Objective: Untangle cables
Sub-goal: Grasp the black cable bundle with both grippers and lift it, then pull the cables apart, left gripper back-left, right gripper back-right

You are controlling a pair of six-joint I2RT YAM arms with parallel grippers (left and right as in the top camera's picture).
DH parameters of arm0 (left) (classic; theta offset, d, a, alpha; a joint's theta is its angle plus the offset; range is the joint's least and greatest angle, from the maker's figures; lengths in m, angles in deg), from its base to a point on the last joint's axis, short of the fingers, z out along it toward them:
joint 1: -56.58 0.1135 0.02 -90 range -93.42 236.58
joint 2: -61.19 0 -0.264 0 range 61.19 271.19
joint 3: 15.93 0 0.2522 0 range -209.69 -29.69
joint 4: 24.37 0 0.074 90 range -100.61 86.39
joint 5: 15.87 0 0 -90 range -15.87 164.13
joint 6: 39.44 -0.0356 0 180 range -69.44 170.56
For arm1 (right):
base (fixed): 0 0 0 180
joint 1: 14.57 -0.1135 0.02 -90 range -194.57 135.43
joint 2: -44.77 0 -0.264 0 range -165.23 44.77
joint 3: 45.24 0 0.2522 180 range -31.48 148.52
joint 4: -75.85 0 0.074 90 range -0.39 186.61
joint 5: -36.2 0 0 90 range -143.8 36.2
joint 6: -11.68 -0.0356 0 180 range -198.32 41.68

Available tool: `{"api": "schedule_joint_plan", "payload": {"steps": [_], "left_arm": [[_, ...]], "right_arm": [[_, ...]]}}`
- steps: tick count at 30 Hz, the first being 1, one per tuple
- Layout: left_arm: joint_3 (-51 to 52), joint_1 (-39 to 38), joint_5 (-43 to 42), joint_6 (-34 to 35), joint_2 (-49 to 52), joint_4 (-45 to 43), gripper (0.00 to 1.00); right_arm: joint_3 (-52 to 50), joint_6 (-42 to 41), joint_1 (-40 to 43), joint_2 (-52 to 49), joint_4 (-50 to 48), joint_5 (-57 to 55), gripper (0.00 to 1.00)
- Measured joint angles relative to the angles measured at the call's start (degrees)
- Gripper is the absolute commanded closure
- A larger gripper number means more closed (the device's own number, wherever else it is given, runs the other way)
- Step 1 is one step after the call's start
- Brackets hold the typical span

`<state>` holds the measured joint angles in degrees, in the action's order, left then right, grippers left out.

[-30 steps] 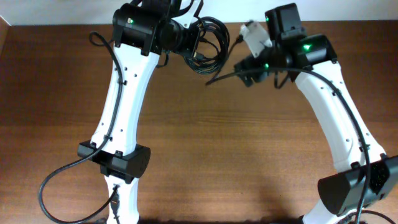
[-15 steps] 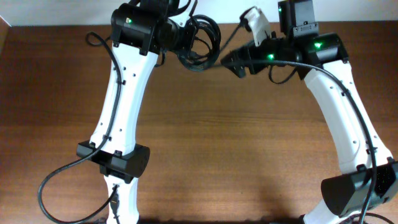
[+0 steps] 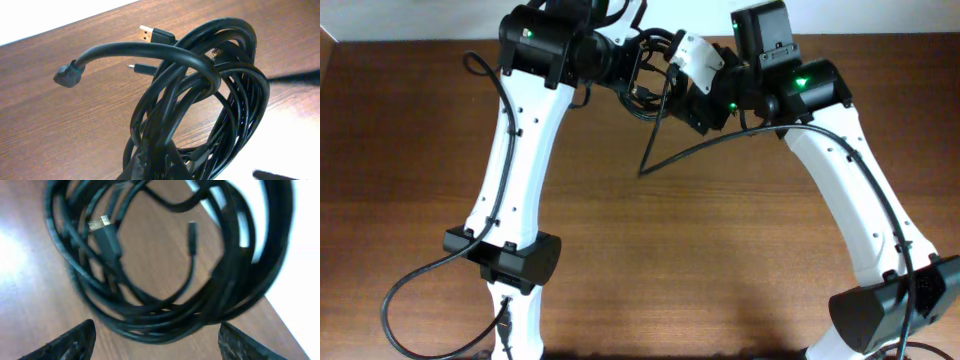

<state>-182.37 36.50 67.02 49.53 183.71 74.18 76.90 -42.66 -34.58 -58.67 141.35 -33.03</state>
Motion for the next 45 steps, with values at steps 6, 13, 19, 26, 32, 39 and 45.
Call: {"api": "schedule_joint_plan", "payload": {"steps": [6, 13, 19, 26, 32, 39, 45], "left_arm": [[0.0, 0.0, -0.02, 0.0, 0.0, 0.79, 1.0], [0.0, 0.0, -0.2, 0.0, 0.0, 0.92, 1.0], [0.0, -0.15, -1.09, 0.02, 0.0, -0.13, 1.0], [0.0, 9.73, 6.38, 5.42, -2.05, 0.57, 1.0], [0.0, 17.16, 8.28, 6.29, -4.63, 3.52, 1.0], [0.0, 28.92, 15.56, 7.89, -6.86, 5.07, 1.0], [0.0, 30.42, 15.52, 8.22, -8.85, 4.76, 1.0]], "right_arm": [[0.0, -16.37, 0.0, -0.02, -8.98, -9.77, 0.27], [0.0, -23.17, -0.02, -0.85, -7.63, -11.72, 0.66], [0.0, -25.24, -0.35, -1.2, -7.23, -11.08, 0.96], [0.07, -32.41, 13.73, -1.14, -0.55, -15.21, 0.96], [0.07, -39.04, 28.02, -1.09, 5.35, -14.36, 0.96], [0.07, -43.32, 45.2, -1.07, 8.79, -14.51, 0.96], [0.07, -44.24, 40.17, -1.07, 9.99, -9.05, 0.96]]}}
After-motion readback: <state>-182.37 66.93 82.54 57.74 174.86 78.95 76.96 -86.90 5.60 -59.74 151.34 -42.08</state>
